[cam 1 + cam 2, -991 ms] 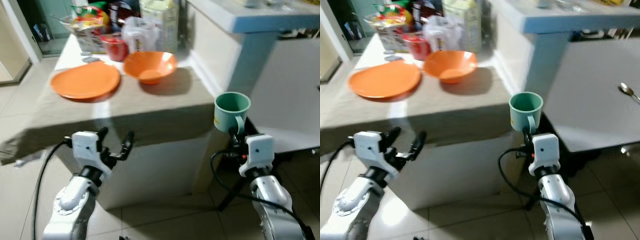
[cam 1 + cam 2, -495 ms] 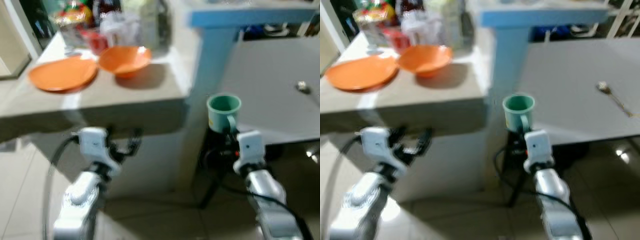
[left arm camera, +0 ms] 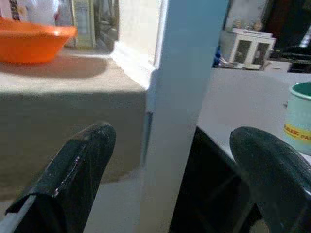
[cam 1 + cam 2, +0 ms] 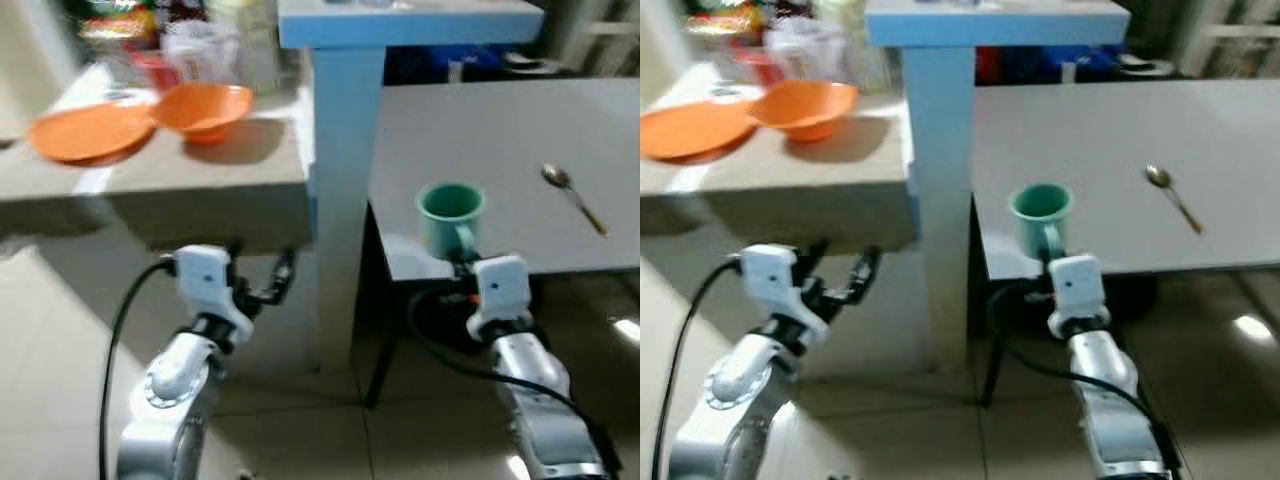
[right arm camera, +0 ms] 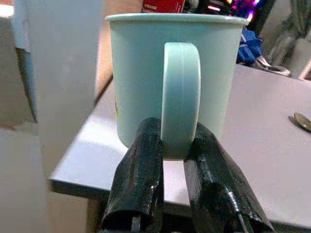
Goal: Setting the table
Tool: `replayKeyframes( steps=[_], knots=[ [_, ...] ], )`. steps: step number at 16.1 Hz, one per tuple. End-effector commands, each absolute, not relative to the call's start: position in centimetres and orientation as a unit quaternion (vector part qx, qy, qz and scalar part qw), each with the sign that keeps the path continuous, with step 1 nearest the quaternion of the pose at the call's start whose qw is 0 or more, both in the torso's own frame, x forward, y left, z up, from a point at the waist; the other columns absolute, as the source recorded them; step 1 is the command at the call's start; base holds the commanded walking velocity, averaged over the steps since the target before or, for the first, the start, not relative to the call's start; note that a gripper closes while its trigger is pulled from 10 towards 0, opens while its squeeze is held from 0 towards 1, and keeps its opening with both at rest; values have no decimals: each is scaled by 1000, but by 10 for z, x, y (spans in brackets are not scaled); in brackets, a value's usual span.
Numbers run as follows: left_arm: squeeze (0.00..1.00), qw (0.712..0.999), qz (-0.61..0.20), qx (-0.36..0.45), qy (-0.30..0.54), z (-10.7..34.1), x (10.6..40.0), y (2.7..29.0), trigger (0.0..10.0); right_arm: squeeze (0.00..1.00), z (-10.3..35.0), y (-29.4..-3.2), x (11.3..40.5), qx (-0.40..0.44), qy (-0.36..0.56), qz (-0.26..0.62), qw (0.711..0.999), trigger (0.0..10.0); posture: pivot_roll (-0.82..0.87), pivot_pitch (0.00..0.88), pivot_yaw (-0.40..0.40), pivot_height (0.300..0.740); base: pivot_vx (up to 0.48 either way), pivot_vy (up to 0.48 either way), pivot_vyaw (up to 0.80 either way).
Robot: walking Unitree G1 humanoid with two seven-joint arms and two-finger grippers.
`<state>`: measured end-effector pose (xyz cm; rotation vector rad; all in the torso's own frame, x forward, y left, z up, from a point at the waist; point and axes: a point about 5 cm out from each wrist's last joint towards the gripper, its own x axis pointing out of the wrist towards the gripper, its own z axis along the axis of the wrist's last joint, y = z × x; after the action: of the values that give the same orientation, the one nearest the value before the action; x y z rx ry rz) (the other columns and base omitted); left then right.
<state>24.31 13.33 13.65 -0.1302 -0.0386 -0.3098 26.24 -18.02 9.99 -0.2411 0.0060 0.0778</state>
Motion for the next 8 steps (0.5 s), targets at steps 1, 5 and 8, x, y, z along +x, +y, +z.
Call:
replayKeyframes(
  steps=[1,5,8],
  knots=[
    [0,989,-142,-45,-18,138,249,140,10000,0,107,-174,266,-115,-16,42,992,0,-113,0,63,731,0,-480,0],
    [0,989,-143,-34,-21,143,263,136,10000,0,110,-172,270,-104,-31,31,994,0,-133,0,90,731,0,-480,0],
    [0,986,-159,-36,-22,144,266,130,10000,0,110,-173,270,-103,-33,24,994,0,-145,0,100,731,0,-480,0]
  ],
)
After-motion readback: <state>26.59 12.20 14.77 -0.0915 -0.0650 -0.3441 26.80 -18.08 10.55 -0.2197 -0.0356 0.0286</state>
